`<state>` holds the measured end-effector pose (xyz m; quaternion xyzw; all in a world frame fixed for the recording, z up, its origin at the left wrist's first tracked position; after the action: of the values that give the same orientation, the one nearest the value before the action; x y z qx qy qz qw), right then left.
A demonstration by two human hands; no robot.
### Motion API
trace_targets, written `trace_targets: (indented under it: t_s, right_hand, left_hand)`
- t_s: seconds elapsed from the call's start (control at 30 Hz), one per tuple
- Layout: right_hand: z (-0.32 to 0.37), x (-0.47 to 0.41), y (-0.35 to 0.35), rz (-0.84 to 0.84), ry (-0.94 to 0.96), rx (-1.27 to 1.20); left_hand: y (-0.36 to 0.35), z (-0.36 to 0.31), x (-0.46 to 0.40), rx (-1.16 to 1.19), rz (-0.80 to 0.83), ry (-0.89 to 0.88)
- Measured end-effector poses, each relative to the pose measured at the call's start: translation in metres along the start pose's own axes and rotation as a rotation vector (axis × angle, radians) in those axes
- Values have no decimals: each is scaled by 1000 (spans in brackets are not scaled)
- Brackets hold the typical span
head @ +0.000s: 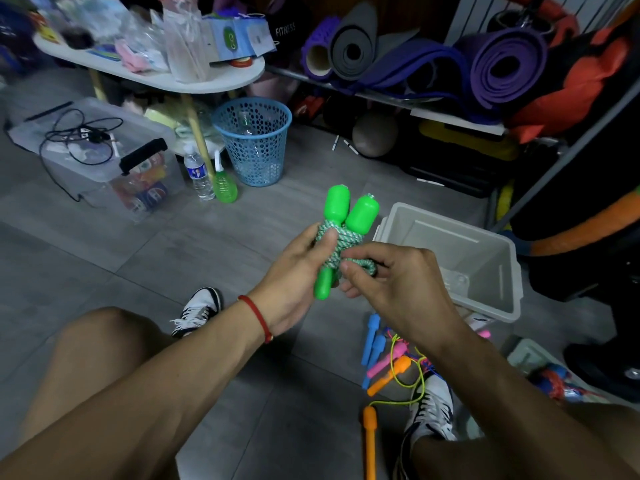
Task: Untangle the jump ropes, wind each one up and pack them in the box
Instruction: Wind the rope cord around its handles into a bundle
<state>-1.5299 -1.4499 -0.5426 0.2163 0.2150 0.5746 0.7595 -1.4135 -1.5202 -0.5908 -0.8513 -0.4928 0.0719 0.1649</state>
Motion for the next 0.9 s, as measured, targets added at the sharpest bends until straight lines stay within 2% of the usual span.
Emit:
trace_targets:
  t_s: [0.17,0.33,0.5,0.73,0.9]
  right_hand:
    - [-11,-8,13,-20,-48,2]
    - [-8,-10,19,8,88,132]
    - [-10,-14,17,98,142,68]
    - [-5,-15,21,-55,180,-13]
    - [-12,-18,16,-114,100,-128]
  left_hand:
    - [1,-10,0,3,115,26]
    - [4,-11,1,-55,162,-50]
    - [5,-13,2,-92,202,-48]
    - [8,-13,-1,-54,156,-57]
    - [6,-18,-2,-12,157,-47]
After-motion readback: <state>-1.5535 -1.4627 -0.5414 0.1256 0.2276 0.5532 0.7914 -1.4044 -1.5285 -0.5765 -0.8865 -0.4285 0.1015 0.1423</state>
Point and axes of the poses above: each hand's wrist, its own x-axis away from the middle knuckle, its own y-axis out of the back of the hand, z = x × y, the point moved 5 cm from there along -x, towards the middle knuckle, and after that the axes turned 8 degrees about -y, right-handed, at the moved point
